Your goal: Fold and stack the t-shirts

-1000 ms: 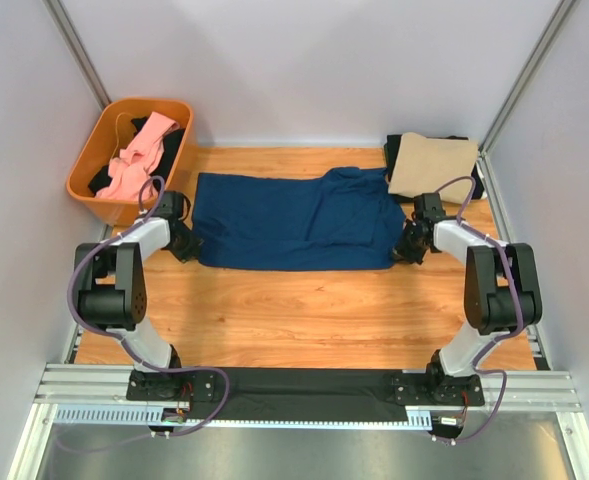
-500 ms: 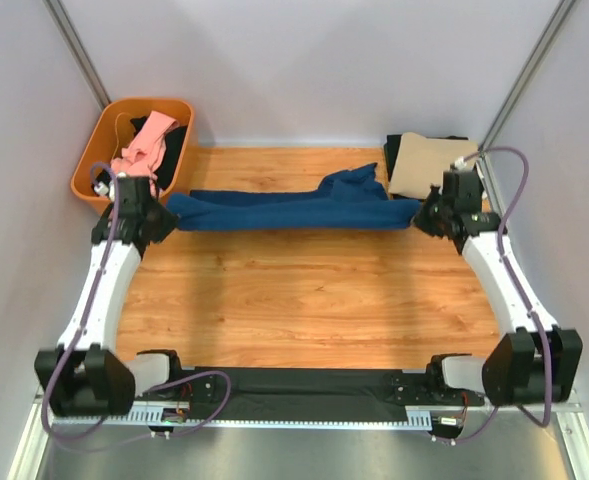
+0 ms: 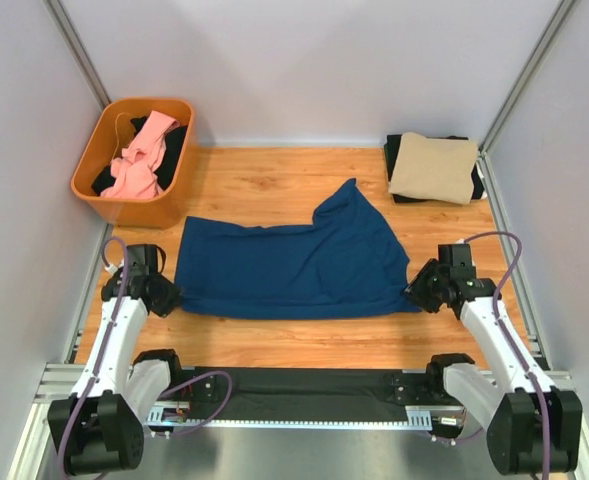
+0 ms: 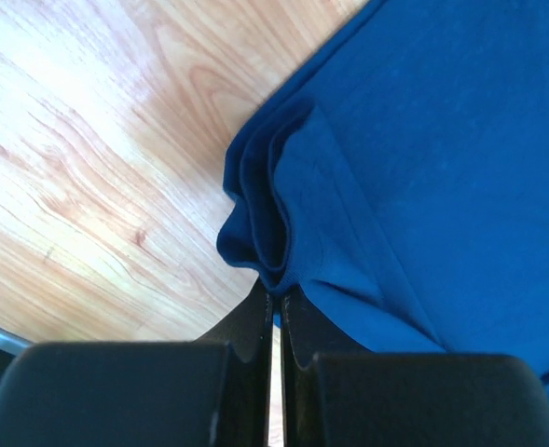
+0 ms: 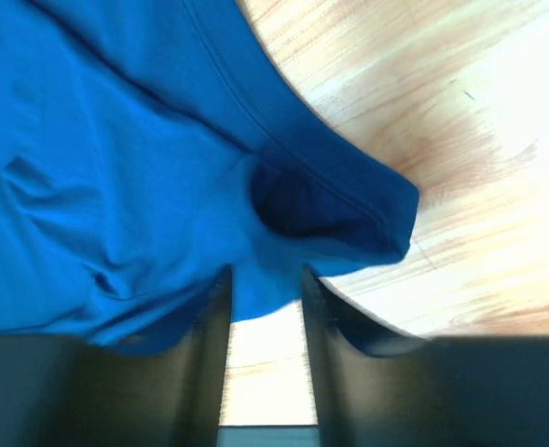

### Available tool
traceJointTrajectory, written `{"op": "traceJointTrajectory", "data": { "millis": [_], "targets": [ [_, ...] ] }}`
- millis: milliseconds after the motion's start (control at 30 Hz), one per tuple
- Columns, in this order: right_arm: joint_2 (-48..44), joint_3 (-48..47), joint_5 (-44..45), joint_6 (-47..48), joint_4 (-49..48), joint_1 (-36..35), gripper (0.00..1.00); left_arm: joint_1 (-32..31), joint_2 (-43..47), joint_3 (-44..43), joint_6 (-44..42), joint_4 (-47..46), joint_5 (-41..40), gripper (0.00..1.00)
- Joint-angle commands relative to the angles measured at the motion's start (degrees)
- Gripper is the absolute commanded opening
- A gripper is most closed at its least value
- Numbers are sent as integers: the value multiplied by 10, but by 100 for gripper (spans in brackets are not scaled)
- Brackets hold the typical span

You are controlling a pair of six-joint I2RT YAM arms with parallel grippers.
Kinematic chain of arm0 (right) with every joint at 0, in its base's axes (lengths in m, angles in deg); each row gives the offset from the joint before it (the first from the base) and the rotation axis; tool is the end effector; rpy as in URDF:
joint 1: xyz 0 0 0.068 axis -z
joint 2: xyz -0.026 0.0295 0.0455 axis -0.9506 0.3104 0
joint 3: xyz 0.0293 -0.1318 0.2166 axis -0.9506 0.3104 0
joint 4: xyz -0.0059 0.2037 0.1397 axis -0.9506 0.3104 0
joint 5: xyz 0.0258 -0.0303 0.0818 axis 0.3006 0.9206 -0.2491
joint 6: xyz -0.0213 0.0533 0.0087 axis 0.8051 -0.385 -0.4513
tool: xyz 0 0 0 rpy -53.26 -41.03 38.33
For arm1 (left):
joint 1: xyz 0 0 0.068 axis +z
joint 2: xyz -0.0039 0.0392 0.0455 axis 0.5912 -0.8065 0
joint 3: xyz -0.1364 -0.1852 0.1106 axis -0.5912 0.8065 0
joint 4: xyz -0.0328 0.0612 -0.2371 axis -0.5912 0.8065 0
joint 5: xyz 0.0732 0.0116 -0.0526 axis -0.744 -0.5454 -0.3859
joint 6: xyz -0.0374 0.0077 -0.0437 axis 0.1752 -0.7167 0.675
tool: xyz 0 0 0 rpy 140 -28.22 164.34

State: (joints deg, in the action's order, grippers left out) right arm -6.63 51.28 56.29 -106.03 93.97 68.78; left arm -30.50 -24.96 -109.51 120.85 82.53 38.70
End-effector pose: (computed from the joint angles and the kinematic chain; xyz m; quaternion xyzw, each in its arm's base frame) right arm 0.1660 0.0134 0.1770 0.3154 0.9186 0.1367 0.1950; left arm 0.1518 0.0184 0.1887 -0.4593 0.8614 -0.0459 0.2121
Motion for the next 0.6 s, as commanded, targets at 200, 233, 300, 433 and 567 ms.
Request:
{"op": "traceJointTrajectory", "data": {
  "millis": [200,233,300,433,567],
  "targets": [
    [-134,3,33,-44,65,4,73,8,68,-12,33,41,63,55],
    [-143,-8,30,-29,62,4,73,9,74,-22,29,46,59,59],
    [-135,-51,15,-4,30,2,73,8,82,-64,14,59,44,60],
    [10,-190,30,71,8,-41,73,7,59,-137,-29,56,-6,59],
    [193,-354,35,118,-11,-76,72,6,-13,-200,-103,-22,8,55]
  ]
}}
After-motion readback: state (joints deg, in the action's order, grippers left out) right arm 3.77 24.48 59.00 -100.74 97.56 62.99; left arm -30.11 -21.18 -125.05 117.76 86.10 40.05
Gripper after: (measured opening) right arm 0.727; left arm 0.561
